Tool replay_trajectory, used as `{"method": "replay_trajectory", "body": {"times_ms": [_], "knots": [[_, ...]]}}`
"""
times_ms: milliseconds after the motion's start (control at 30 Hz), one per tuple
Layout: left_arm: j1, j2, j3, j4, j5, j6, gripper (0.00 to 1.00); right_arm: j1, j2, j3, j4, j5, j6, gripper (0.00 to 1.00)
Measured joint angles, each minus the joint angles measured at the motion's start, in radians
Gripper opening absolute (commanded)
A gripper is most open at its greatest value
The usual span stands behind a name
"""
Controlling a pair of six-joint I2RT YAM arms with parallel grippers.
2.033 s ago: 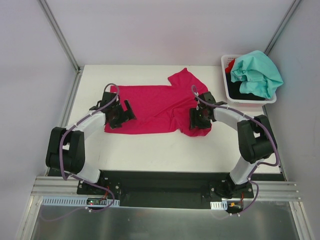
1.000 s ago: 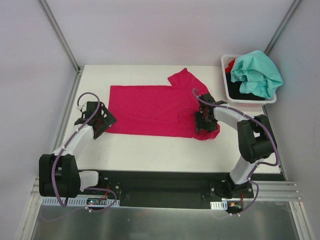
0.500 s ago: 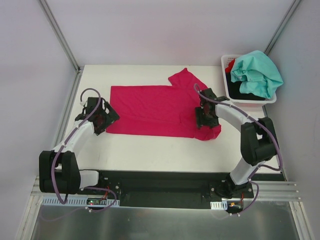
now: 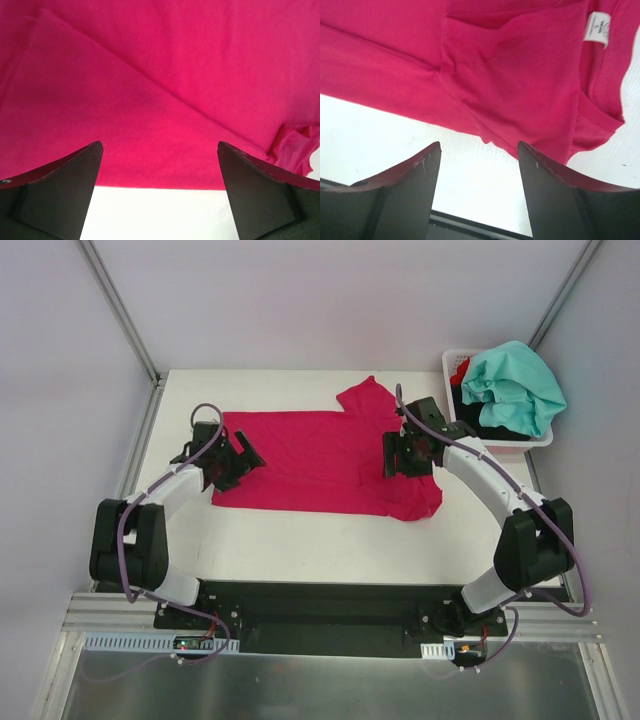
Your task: Fold and stack the t-shirts
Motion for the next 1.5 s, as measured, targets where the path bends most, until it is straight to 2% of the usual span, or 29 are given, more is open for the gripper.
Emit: {"method": "replay_trajectory", "body": {"times_ms": [200, 367, 533, 667, 867, 1033, 1500], "knots": [[0.000, 0.139, -0.070, 0.175, 0.139, -0.037, 0.99, 0.000, -0.018, -0.051, 0.002, -0.050, 0.006, 0.66], [0.001, 0.140, -0.084, 0.266, 0.164, -0.051, 0.99, 0.000, -0.018, -0.074, 0.003, -0.064, 0.007, 0.67], [0.014, 0.138, -0.115, 0.289, 0.163, -0.053, 0.99, 0.000, -0.017, -0.075, 0.015, -0.066, 0.023, 0.68], [0.027, 0.113, -0.154, 0.318, 0.163, -0.053, 0.99, -0.005, -0.011, -0.095, 0.082, -0.097, 0.031, 0.68], [0.038, 0.066, -0.190, 0.299, 0.159, -0.048, 0.99, -0.079, 0.108, -0.098, 0.243, -0.230, 0.047, 0.68], [0.041, 0.066, -0.189, 0.290, 0.159, -0.041, 0.99, -0.130, 0.224, -0.098, 0.309, -0.302, 0.048, 0.67], [0.087, 0.001, -0.216, 0.219, 0.127, -0.016, 0.99, -0.213, 0.286, -0.099, 0.351, -0.317, 0.035, 0.66]]}}
